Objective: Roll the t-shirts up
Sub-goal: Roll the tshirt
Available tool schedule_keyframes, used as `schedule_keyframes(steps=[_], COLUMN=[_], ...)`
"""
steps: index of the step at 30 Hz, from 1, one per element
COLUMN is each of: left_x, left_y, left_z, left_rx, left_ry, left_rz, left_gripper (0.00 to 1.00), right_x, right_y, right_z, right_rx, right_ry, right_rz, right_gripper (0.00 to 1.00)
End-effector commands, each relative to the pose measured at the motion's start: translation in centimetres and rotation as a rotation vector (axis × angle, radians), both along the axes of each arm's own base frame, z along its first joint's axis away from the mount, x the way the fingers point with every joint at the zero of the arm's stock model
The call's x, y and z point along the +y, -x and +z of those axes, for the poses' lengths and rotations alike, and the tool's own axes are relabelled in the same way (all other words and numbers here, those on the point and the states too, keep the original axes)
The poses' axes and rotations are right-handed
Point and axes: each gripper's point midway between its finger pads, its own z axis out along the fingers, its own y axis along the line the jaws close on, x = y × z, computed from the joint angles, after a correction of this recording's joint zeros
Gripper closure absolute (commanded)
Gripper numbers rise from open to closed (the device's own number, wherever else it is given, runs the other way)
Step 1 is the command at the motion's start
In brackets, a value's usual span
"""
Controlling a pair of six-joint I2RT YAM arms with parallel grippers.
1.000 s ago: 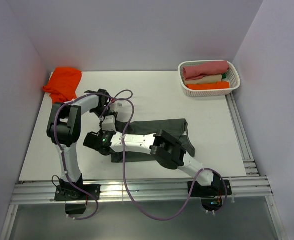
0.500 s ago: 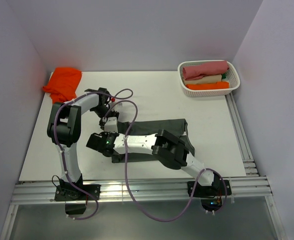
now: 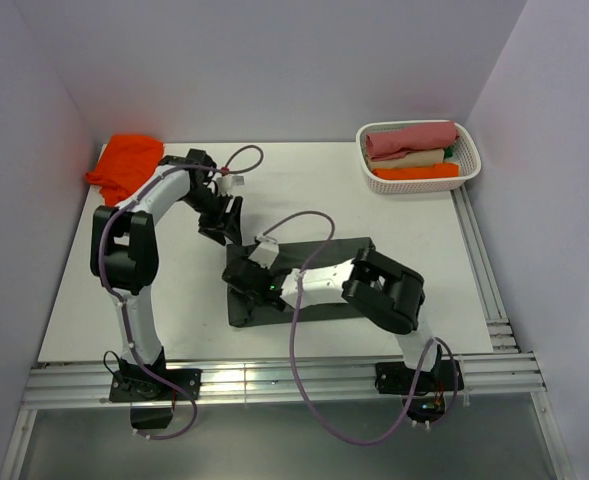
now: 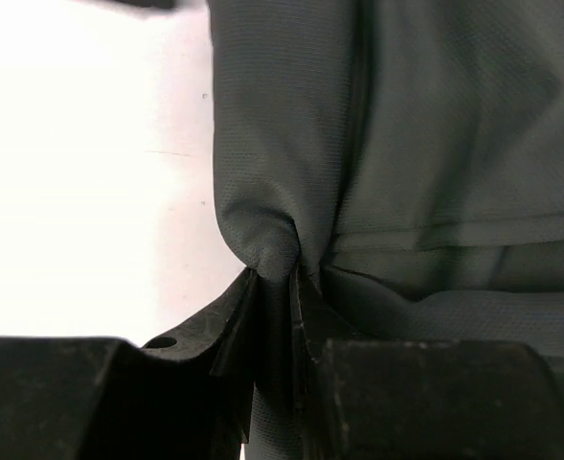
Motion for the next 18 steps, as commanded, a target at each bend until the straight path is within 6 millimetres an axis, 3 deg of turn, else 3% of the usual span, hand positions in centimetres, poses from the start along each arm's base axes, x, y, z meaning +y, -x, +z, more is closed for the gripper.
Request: schedule_keyframes(steps=[1,7,12,18], left_x=[0.3,1.1,0.9,0.7], left_y=[0.7,2.4,3.3,3.9], left_z=[3.0,1.5,-0.9,-4.1], left_rx=[-0.025,0.003,0.034,0.077], left_ry=[0.073,0.093,0.114,0.109], left_rz=[-0.018,-0.025,-0.017,0.009], left_gripper=[0.35,0.34,0.34,0.34], right_x=[0.3,-1.4,-1.4,-1.0], right_y=[0.2,0.4,0.8,0.8], right_z=[0.6,0.0,-1.2,-1.2], right_rx=[0.073,0.121,0.160,0.168], right_ry=[-0.277,-0.478,-0.555,-0.593], right_rz=[-0.023,-0.079,-0.096,-0.097], right_gripper=[0.91,0.91,0.91,0.91])
